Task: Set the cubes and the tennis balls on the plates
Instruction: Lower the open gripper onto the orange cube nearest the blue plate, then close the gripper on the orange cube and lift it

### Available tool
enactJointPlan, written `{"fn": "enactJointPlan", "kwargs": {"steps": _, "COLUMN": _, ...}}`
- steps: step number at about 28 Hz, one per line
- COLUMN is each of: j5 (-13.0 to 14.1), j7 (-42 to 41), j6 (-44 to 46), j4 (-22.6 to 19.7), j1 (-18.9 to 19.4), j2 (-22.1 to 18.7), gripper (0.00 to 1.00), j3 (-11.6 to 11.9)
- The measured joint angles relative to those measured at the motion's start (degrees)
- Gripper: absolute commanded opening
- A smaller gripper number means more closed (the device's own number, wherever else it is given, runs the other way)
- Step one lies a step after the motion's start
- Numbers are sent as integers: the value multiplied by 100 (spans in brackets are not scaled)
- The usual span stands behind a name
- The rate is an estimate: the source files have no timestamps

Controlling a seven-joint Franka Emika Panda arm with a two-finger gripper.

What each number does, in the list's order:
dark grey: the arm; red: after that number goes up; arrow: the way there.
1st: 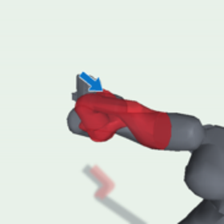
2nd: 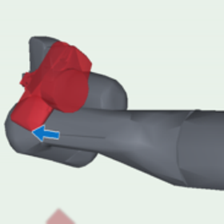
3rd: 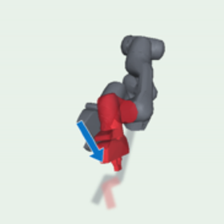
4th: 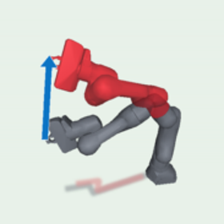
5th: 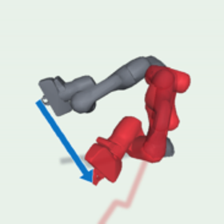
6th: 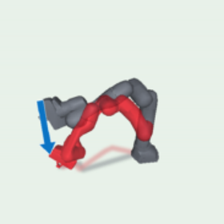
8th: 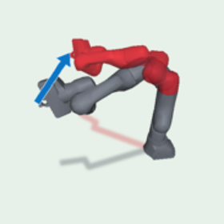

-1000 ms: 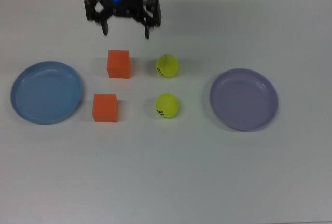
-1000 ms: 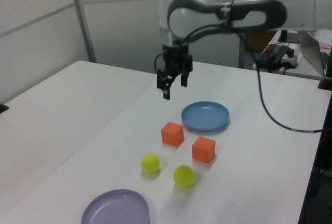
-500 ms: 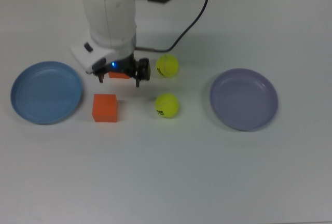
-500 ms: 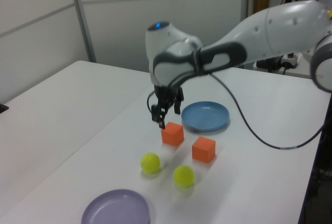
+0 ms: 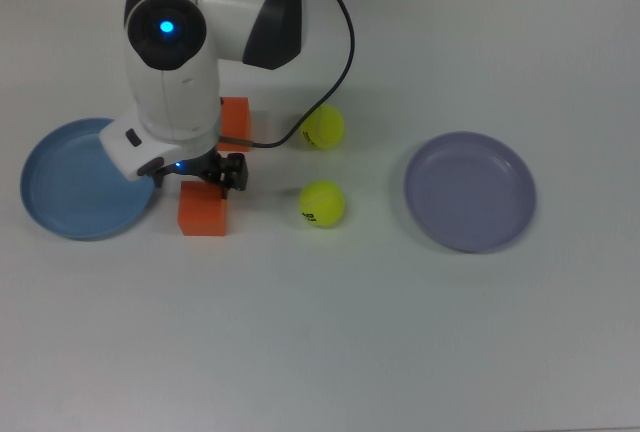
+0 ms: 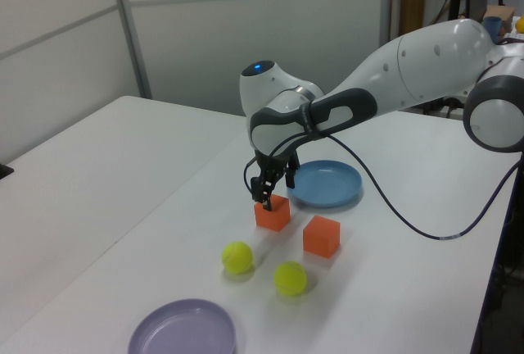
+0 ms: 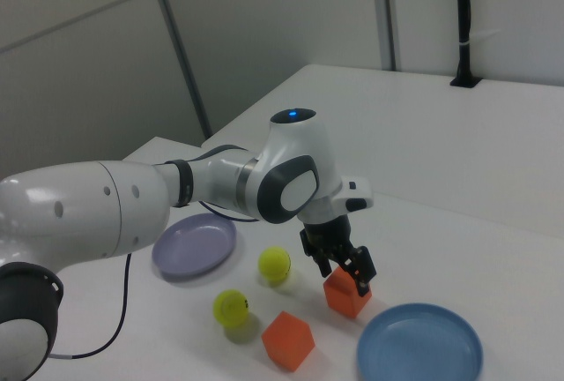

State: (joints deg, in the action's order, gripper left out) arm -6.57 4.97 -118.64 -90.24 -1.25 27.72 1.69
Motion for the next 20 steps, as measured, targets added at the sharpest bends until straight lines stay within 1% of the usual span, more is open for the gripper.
{"fn": "enactJointPlan", "kwargs": {"steps": 3, "j5": -50, "j7": 0, "j6": -86, "j4": -2, "j1": -53, "j2": 50, "gripper": 100, "j3": 0}}
{"fn": "enactJointPlan", "kwargs": {"steps": 11, "j5": -51, "j7": 0, "j6": -373, "j4": -1, "j1": -36, "j2": 257, "gripper": 100, "j3": -14}}
{"fn": "enactJointPlan", "kwargs": {"steps": 16, "j5": -51, "j7": 0, "j6": -376, "j4": 23, "j1": -38, "j2": 275, "gripper": 100, "j3": -12}}
{"fn": "enactJointPlan", "kwargs": {"steps": 20, "j5": -51, "j7": 0, "j6": -376, "j4": 123, "j1": -114, "j2": 230, "gripper": 100, "j3": -4}}
